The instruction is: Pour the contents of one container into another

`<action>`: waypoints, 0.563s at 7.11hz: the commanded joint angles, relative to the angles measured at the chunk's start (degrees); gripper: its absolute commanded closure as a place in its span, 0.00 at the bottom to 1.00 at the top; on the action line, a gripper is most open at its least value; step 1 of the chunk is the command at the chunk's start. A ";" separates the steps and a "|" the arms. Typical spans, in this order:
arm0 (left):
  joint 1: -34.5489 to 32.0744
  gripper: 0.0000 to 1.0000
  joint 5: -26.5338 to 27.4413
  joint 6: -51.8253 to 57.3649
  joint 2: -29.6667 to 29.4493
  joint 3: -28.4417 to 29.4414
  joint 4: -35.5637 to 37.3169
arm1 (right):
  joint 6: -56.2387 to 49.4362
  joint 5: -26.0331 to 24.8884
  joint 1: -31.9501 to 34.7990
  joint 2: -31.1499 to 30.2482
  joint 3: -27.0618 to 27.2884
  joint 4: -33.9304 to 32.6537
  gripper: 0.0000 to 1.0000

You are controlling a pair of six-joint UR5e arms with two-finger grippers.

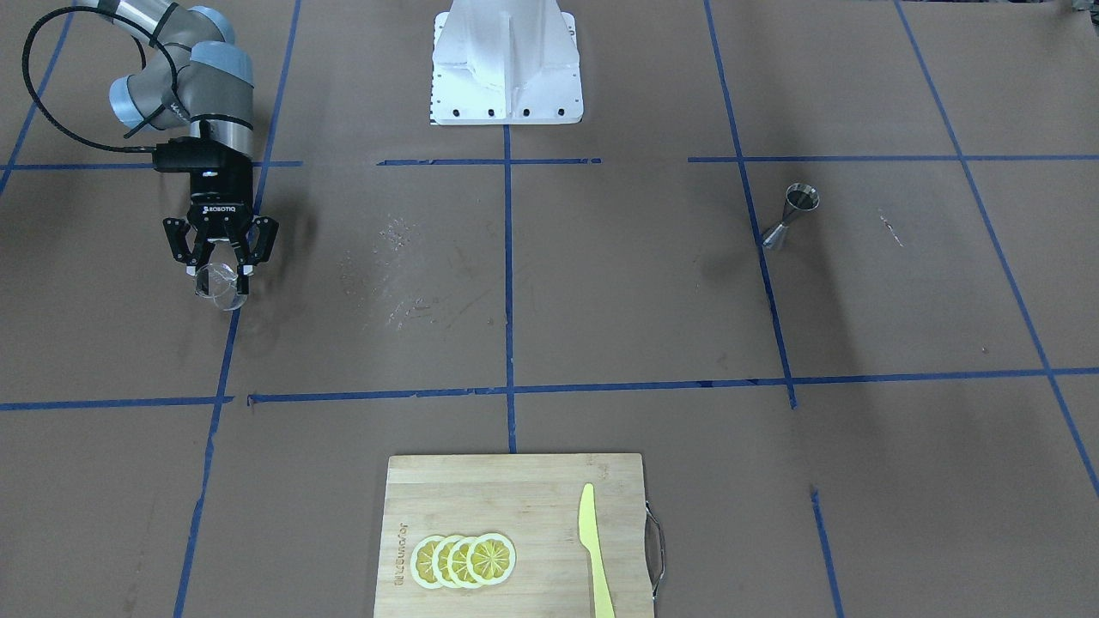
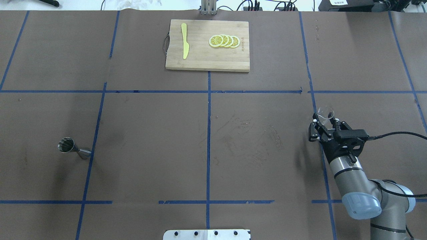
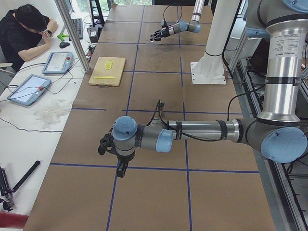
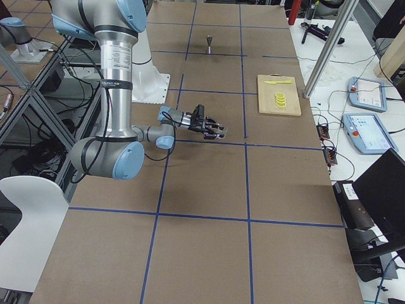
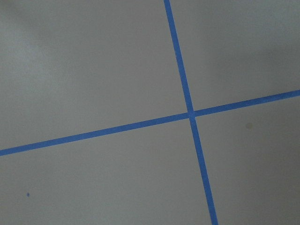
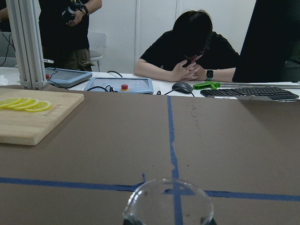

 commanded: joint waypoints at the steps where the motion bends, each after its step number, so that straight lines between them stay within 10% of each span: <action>1: -0.02 0.00 -0.03 0.00 -0.08 -0.02 0.00 | 2.88 -3.70 -2.72 -0.37 -1.71 0.85 0.98; 4: -0.02 0.00 -0.03 0.00 -0.08 -0.02 0.00 | 2.98 -5.21 -3.53 -0.46 -3.65 0.85 0.83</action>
